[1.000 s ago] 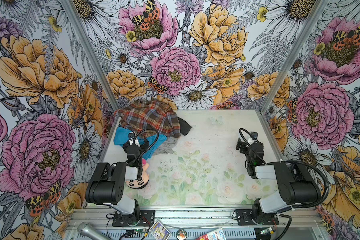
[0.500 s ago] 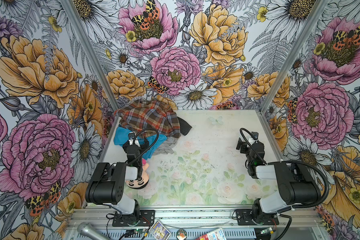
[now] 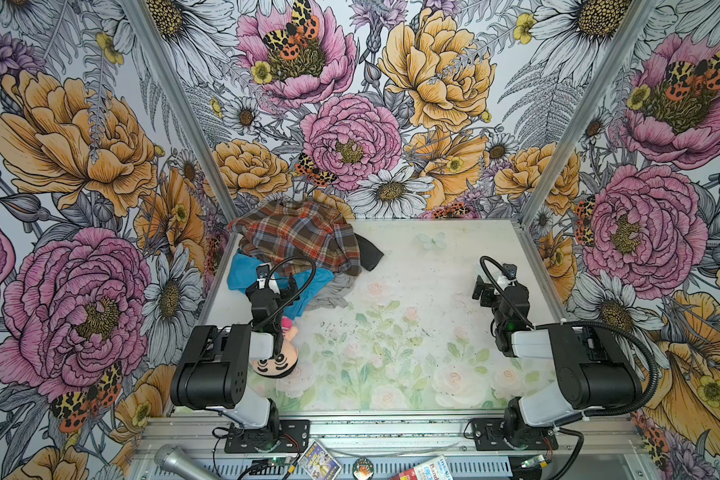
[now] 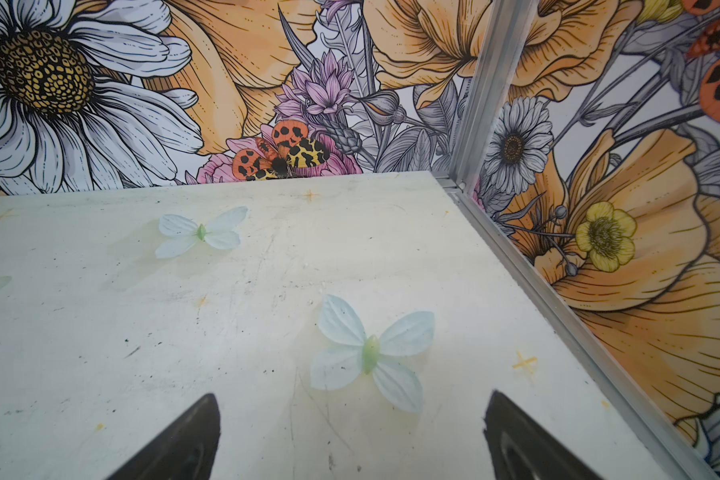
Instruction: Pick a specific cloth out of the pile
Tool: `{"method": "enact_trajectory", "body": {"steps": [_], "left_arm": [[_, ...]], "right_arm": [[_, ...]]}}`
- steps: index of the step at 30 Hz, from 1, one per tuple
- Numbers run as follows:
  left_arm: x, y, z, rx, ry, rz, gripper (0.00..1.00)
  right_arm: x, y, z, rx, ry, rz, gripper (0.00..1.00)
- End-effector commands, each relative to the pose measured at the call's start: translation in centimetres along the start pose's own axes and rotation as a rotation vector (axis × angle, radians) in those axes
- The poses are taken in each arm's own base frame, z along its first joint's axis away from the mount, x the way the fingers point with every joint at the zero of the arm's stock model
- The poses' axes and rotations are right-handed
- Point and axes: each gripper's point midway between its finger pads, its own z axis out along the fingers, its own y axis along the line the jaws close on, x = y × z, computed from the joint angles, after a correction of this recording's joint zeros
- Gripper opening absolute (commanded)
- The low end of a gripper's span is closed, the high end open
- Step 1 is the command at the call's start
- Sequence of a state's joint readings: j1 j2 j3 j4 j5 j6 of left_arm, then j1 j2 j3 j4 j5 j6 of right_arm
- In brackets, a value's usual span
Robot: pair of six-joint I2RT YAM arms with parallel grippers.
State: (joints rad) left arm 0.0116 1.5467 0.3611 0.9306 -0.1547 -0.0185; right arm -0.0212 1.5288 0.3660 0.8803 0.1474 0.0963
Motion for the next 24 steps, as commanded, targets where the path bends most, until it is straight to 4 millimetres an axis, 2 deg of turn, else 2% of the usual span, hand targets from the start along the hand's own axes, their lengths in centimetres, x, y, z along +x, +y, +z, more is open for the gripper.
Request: {"method": "enact_trajectory", "body": {"steps": [1, 7, 13, 24], "left_arm": [[-0.7, -0.3, 0.2, 0.028, -0.015, -0.006, 0.99], [-0.8, -0.8, 0.3, 0.093, -0.009, -0.014, 0.99], [-1.6, 0.0, -0.3, 0.067, -0.030, -0.037, 0.99], [-4.4, 0.8, -1.9, 0.019, 0.040, -0.094, 0.99]], "right_arm": [[-0.7, -0.1, 0.1, -0.001, -0.027, 0.020, 0.99], [-0.8, 0.0, 0.2, 0.007, -0.027, 0.012, 0.99], [-1.6, 0.9, 0.2, -0.008, 0.005, -0.031, 0.99], [-3.9, 2.4, -1.4, 0.018, 0.030, -0.104, 0.99]]}}
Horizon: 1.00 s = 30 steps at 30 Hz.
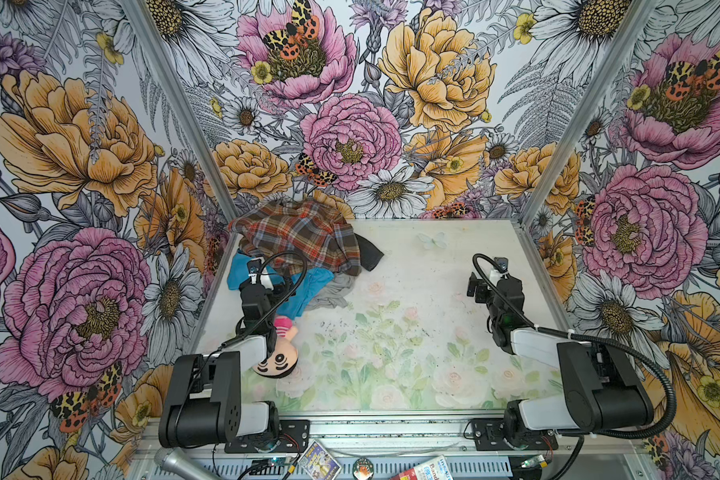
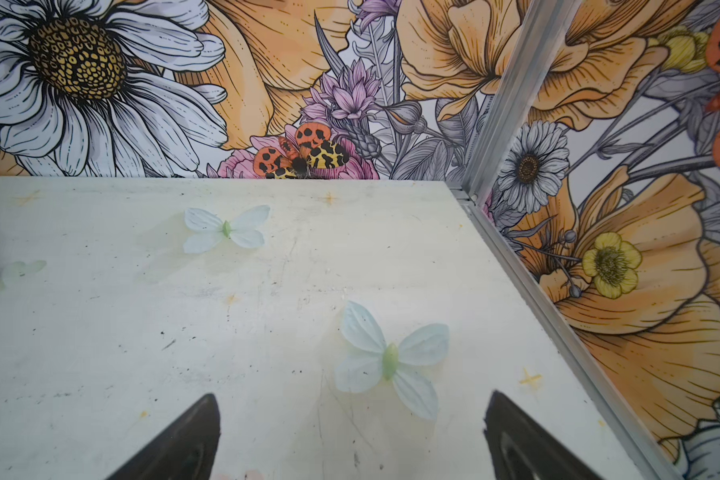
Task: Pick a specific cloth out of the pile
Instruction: 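Lower the left gripper to the blue cloth while the right arm reaches over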
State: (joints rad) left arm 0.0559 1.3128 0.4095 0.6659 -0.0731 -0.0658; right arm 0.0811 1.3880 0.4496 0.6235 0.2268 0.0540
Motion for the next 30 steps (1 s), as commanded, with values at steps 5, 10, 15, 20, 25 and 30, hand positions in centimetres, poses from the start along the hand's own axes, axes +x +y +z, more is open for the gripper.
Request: {"method": "enact_trajectory", "body": {"steps": [5, 10, 15, 20, 25, 30], "left_arm": [[-2.5, 0.3, -1.5, -0.024, 0.064, -0.062, 0.99], [-3.8, 0.0, -2.9, -0.020, 0.106, -0.125, 0.99], [-3.8, -1.0, -4.3, -0.007, 0.196, -0.134, 0.99], [-2.5, -2.1, -6.2, 0.000, 0.308, -0.139, 0.99], [-0.5, -3.0, -8.0, 0.007, 0.398, -0.158, 0.99], [1.8, -3.2, -8.9, -0.015, 0.481, -0.159, 0.95]], "right_arm": [[-4.0, 0.5, -1.3, 0.020, -0.023, -0.008, 1.00], [-7.0, 1.7, -1.9, -0.017, -0.057, 0.054, 0.99], [-9.2, 4.5, -2.6, -0.085, -0.045, 0.055, 0.99], [-10.4, 7.8, -3.5, -0.148, -0.017, 0.068, 0.99], [-9.8, 10.5, -4.2, -0.216, 0.014, 0.068, 0.99], [-8.3, 12.6, -4.2, -0.270, 0.070, 0.074, 0.98]]}}
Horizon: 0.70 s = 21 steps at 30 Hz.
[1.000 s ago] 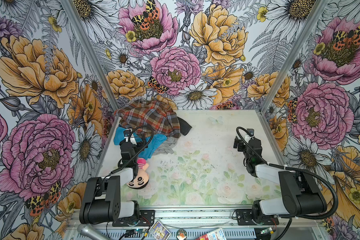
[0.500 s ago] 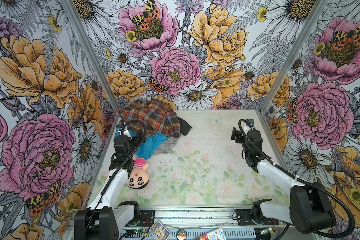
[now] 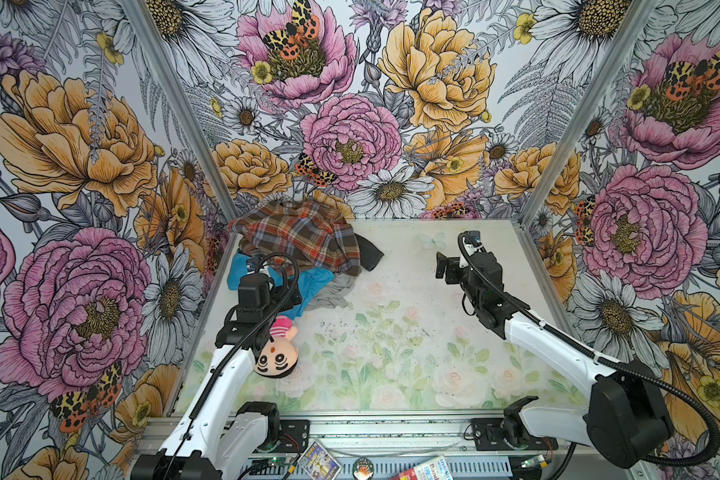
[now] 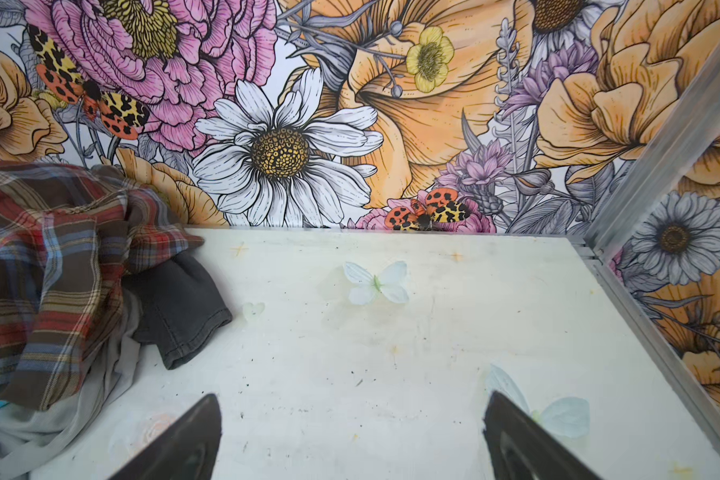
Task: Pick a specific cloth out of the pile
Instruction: 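Lower the left gripper to the blue cloth while the right arm reaches over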
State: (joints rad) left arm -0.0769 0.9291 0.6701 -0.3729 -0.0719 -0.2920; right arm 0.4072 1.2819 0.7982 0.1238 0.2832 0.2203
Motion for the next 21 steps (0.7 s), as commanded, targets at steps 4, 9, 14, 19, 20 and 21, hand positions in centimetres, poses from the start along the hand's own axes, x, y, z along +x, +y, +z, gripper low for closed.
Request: {"method": "enact_trajectory", "body": {"steps": [4, 9, 14, 19, 20, 21], "left_arm": [[3.1, 0.9, 0.7, -0.069, 0.141, -0.025, 0.91], [3.1, 0.5, 2.3, -0.096, 0.217, 0.047, 0.87], [3.0, 0.1, 4.2, -0.129, 0.293, 0.167, 0.86], [2.9, -0.6, 6.0, -0.150, 0.360, 0.278, 0.81], [3.1, -0.7, 6.3, -0.158, 0.374, 0.303, 0.80], [3.1, -0.9, 6.4, -0.158, 0.377, 0.317, 0.80]], "right_arm": [[1.3, 2.5, 0.8, -0.061, 0.066, 0.036, 0.96], [2.2, 4.0, 1.1, -0.099, 0.094, 0.029, 0.95], [2.7, 4.4, 1.2, -0.112, 0.106, 0.013, 0.95], [2.9, 4.3, 1.2, -0.108, 0.107, 0.007, 0.95], [3.0, 4.3, 1.2, -0.106, 0.108, 0.004, 0.95], [3.0, 4.2, 1.2, -0.102, 0.109, 0.001, 0.95]]}}
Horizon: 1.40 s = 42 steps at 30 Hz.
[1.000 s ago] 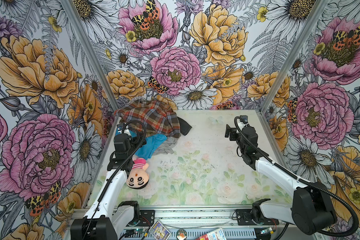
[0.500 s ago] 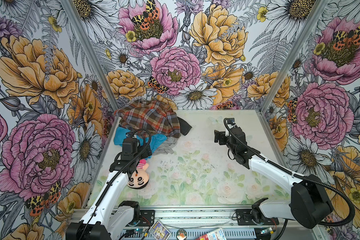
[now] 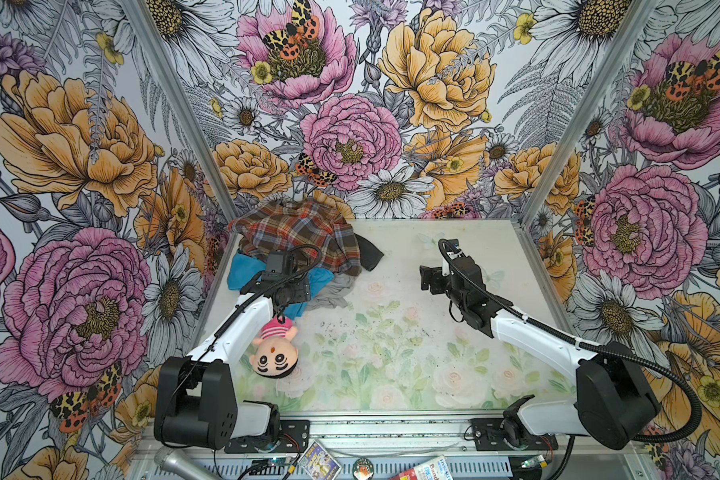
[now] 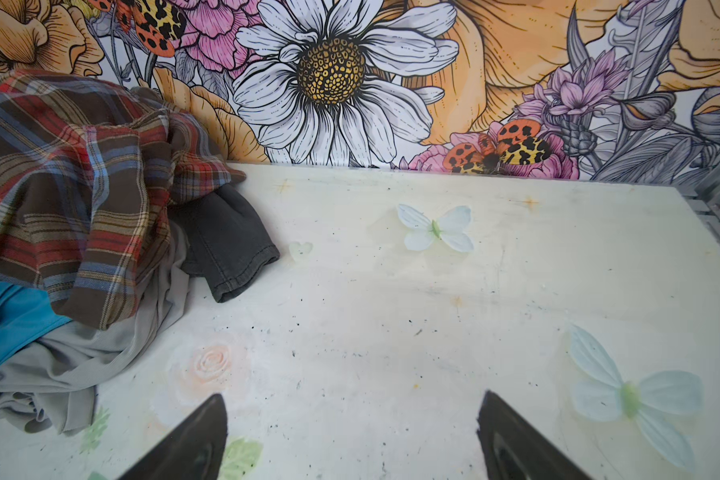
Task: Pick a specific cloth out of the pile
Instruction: 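Lower the left gripper to the blue cloth while the right arm reaches over, then close the left gripper on the blue cloth hem while the right gripper approaches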
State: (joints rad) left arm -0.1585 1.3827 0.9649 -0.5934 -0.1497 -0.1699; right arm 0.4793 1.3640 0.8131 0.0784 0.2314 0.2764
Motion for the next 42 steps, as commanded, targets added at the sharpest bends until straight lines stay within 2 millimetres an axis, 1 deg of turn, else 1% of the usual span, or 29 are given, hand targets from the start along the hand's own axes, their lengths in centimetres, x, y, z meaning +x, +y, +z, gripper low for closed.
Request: {"method": "enact_trajectory", "body": {"steps": [1, 4, 5, 9, 11, 17, 20, 23, 27, 31, 37, 41, 42], "left_arm": [[0.1, -0.1, 0.4, -0.045, 0.033, 0.102, 0.79], [0.3, -0.8, 1.0, -0.040, 0.052, 0.126, 0.77], [0.3, -0.5, 1.2, -0.072, 0.056, 0.136, 0.75], [1.0, -0.4, 2.0, -0.090, 0.087, 0.144, 0.72], [1.5, -0.3, 2.4, -0.099, 0.104, 0.146, 0.66], [2.8, 0.2, 3.6, -0.131, 0.148, 0.166, 0.58], [2.9, 0.1, 4.1, -0.130, 0.163, 0.177, 0.56], [3.3, 0.0, 4.5, -0.128, 0.179, 0.186, 0.52], [3.7, 0.0, 5.0, -0.127, 0.197, 0.189, 0.48], [4.0, 0.2, 5.5, -0.131, 0.217, 0.191, 0.44], [4.4, 0.6, 6.3, -0.146, 0.245, 0.190, 0.41], [4.5, 0.8, 6.8, -0.151, 0.254, 0.189, 0.37], [4.6, 0.8, 6.9, -0.150, 0.259, 0.188, 0.34]], "right_arm": [[-0.7, 0.3, 0.2, -0.003, -0.012, -0.001, 0.95], [-0.7, 0.2, 0.3, 0.002, -0.011, -0.012, 0.95], [-0.6, 0.2, 0.3, 0.004, -0.009, -0.015, 0.95], [-0.6, 0.2, 0.5, 0.009, -0.008, -0.016, 0.95], [-0.5, 0.2, 0.7, 0.010, -0.004, -0.017, 0.95], [-0.1, 0.3, 1.1, 0.009, 0.003, -0.015, 0.95], [-0.2, 1.0, 1.2, -0.030, 0.007, -0.005, 0.95], [0.1, 2.6, 1.4, -0.112, 0.021, 0.014, 0.94], [0.4, 5.3, 1.3, -0.218, 0.022, 0.020, 0.93], [0.8, 9.0, 0.8, -0.327, 0.019, -0.007, 0.93], [1.5, 13.6, 0.2, -0.431, 0.022, -0.053, 0.92], [1.8, 15.4, 0.0, -0.466, 0.027, -0.071, 0.92], [1.8, 15.8, -0.1, -0.472, 0.026, -0.074, 0.92]]}}
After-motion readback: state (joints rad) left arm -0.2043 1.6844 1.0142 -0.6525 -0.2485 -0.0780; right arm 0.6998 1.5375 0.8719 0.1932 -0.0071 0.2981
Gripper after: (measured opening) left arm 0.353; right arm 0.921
